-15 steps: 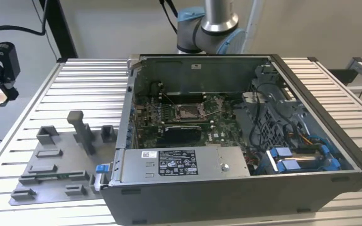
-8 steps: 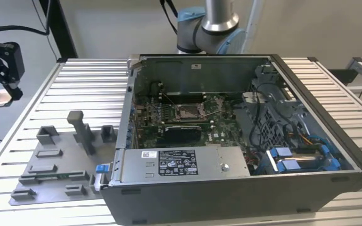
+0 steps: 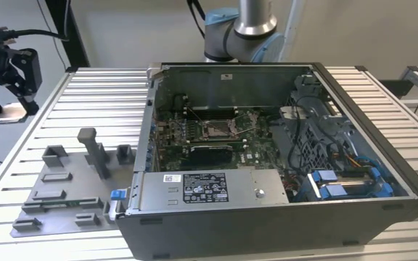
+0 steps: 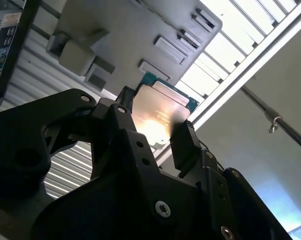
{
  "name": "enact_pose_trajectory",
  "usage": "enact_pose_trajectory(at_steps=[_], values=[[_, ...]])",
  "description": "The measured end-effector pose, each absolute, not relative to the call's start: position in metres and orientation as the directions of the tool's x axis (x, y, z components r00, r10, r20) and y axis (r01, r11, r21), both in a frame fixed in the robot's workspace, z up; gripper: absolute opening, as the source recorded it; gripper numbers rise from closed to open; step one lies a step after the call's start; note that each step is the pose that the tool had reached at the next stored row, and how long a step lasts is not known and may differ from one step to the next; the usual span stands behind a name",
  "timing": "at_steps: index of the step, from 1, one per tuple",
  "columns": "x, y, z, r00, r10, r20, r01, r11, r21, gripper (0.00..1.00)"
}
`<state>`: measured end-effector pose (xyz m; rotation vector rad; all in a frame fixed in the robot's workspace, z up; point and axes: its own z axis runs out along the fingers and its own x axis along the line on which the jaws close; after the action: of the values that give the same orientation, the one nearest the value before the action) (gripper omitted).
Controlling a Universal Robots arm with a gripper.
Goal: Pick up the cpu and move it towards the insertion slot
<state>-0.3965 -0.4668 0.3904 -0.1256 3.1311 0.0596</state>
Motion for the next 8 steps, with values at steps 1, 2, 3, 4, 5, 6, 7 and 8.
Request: enact_pose_trajectory(at_steps=[1,2,3,4,5,6,7,8], values=[[-0.394,-0.467,0.390,-0.997,-0.080,-0.009,-0.080,0.996,0.038,0.00],[-0.392,-0.467,0.390,-0.997,-0.080,-0.009,-0.080,0.996,0.038,0.00],[-0.389,-0.467,0.390,-0.997,-0.080,-0.009,-0.080,0.996,0.038,0.00],[-0.387,-0.467,0.390,-0.997,-0.080,-0.009,-0.080,0.996,0.038,0.00],[-0.384,-0.467,0.390,-0.997,-0.080,-0.009,-0.080,0.996,0.038,0.00],[-0.382,-0.467,0.390,-0.997,-0.080,-0.009,-0.080,0.996,0.038,0.00],[-0.379,-0.467,0.390,-0.997,-0.080,-0.009,-0.080,0.996,0.038,0.00],[-0.377,-0.467,0.390,-0.997,-0.080,-0.009,-0.080,0.996,0.038,0.00]])
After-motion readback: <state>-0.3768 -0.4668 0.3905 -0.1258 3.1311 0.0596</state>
